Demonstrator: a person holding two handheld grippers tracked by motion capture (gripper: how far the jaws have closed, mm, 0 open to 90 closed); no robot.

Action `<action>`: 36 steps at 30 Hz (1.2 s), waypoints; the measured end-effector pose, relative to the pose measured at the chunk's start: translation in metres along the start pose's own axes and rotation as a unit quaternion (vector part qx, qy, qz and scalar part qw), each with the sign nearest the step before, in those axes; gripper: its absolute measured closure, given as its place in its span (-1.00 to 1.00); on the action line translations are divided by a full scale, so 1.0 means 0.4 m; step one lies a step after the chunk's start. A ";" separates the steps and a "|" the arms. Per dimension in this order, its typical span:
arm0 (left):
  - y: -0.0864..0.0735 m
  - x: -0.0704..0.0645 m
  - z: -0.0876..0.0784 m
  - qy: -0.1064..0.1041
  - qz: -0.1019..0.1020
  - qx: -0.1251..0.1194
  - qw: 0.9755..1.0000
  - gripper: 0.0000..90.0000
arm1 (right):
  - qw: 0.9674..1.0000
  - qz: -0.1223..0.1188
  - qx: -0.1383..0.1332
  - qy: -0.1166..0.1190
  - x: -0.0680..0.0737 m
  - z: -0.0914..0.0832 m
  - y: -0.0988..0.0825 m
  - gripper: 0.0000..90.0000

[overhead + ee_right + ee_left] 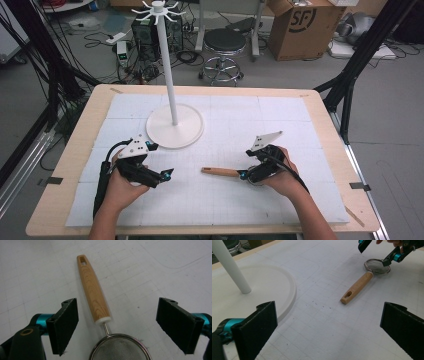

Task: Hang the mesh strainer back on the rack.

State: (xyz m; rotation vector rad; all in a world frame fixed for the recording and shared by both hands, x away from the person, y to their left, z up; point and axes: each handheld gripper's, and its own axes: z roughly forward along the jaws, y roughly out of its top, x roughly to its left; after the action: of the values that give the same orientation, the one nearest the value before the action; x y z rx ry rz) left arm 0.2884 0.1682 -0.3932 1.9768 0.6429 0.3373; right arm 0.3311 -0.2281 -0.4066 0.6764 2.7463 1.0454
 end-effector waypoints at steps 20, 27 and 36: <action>-0.001 0.000 -0.007 0.000 0.001 -0.005 1.000 -0.96 | 0.991 -0.035 0.121 0.044 0.013 0.083 0.057 -0.17; -0.001 -0.001 -0.003 -0.002 0.003 -0.003 1.000 -0.96 | 0.987 -0.045 0.148 0.048 0.019 0.101 0.060 -0.01; -0.002 -0.001 -0.004 -0.001 0.003 -0.002 1.000 -0.96 | 0.985 -0.047 0.160 0.038 0.021 0.104 0.060 0.32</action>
State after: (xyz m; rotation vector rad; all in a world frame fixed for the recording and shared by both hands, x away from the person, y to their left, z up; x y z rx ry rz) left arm 0.2871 0.1697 -0.3930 1.9754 0.6349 0.3391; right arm 0.3435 -0.1833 -0.4219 0.5469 3.0123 0.6281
